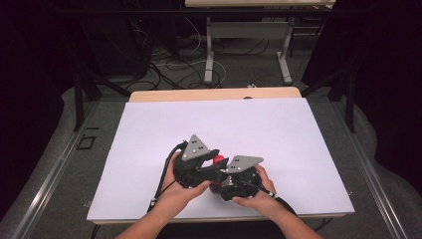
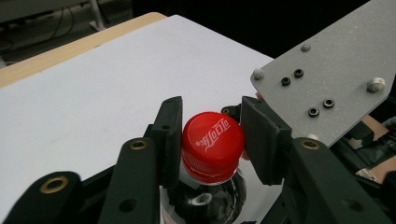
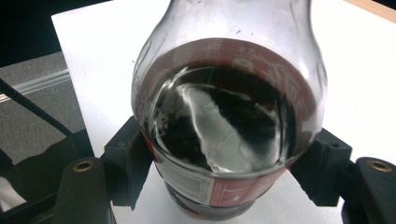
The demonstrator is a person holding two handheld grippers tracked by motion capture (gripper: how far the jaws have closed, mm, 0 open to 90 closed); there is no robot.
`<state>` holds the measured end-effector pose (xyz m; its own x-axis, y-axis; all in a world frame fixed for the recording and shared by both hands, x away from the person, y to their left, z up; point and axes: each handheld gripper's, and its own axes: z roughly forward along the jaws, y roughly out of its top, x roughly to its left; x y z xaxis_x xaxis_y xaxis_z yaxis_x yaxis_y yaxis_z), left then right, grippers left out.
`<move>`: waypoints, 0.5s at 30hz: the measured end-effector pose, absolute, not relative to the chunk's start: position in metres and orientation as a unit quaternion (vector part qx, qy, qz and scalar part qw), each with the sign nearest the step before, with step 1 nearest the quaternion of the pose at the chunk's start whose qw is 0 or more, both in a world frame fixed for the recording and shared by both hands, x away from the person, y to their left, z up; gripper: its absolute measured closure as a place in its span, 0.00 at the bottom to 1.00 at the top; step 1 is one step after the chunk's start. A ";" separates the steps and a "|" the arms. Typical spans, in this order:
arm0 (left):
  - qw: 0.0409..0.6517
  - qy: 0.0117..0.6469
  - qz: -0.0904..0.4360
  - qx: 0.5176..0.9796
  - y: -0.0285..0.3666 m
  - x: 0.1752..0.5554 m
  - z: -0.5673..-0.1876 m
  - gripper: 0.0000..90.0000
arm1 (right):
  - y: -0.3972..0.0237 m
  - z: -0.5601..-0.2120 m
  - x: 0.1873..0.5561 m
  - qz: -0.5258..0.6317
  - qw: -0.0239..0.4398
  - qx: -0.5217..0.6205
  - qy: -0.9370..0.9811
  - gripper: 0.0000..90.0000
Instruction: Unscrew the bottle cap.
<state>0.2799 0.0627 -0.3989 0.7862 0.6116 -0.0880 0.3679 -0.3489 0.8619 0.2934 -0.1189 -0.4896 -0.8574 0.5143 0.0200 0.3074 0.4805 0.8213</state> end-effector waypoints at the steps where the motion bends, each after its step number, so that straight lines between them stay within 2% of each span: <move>1: 0.486 0.305 0.125 0.810 0.065 0.280 -0.398 0.59 | -0.119 -0.489 0.293 0.452 0.116 0.242 0.851 0.32; 8: 0.512 0.248 0.067 0.819 0.089 0.289 -0.381 0.48 | -0.120 -0.487 0.293 0.457 0.100 0.235 0.852 0.32; 15: 0.508 0.116 -0.026 0.853 0.105 0.312 -0.384 0.48 | -0.117 -0.486 0.289 0.468 0.088 0.203 0.856 0.32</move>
